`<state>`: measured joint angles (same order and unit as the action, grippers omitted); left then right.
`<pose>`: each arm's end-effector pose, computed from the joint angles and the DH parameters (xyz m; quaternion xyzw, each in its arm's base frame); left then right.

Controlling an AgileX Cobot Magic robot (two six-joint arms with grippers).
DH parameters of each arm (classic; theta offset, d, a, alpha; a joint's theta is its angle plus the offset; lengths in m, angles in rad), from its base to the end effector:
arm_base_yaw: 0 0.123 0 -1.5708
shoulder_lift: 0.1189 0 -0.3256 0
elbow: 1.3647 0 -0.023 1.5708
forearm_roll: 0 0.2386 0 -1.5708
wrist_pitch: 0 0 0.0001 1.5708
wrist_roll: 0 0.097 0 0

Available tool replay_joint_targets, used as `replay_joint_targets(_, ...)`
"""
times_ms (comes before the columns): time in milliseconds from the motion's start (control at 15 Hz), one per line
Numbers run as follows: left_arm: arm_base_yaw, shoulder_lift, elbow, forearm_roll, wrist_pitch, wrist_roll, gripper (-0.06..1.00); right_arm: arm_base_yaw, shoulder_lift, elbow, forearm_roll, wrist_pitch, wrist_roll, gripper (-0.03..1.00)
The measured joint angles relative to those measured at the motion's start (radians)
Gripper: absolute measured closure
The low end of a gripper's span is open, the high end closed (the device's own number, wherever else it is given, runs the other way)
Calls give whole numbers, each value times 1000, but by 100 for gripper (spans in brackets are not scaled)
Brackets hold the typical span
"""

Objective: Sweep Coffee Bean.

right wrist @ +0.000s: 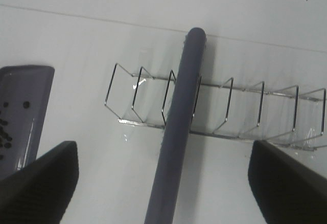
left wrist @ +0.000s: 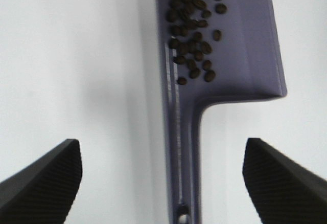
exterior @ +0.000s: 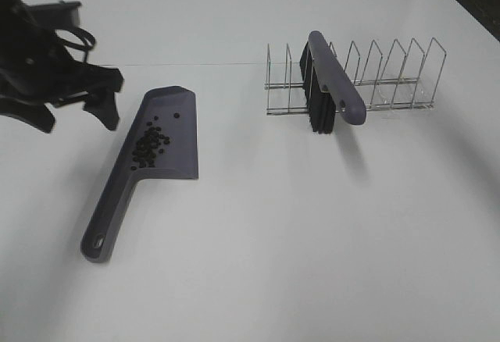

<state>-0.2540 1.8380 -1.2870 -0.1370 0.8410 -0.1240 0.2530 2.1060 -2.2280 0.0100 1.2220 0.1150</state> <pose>0.3576 -0.1030 0.2455 0.0258 0.9893 -0.0805 0.1193 0.4626 0.1205 0.3711 -0.0659 0.9591 0.0553 0.2698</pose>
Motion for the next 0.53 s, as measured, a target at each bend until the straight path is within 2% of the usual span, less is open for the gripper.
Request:
replay_joint_targets(133,91,-97,1,37,36,30,16,0,-48,97,-10,0,-4,20)
replay_joint_targets(333,172,-201,1,86,99,49,16,0,-117,205,-10,0,-4,20)
replay_joint_targets(533,211,-287,1,97,230,124,16,0,-229,345,-47,-1,-4,20)
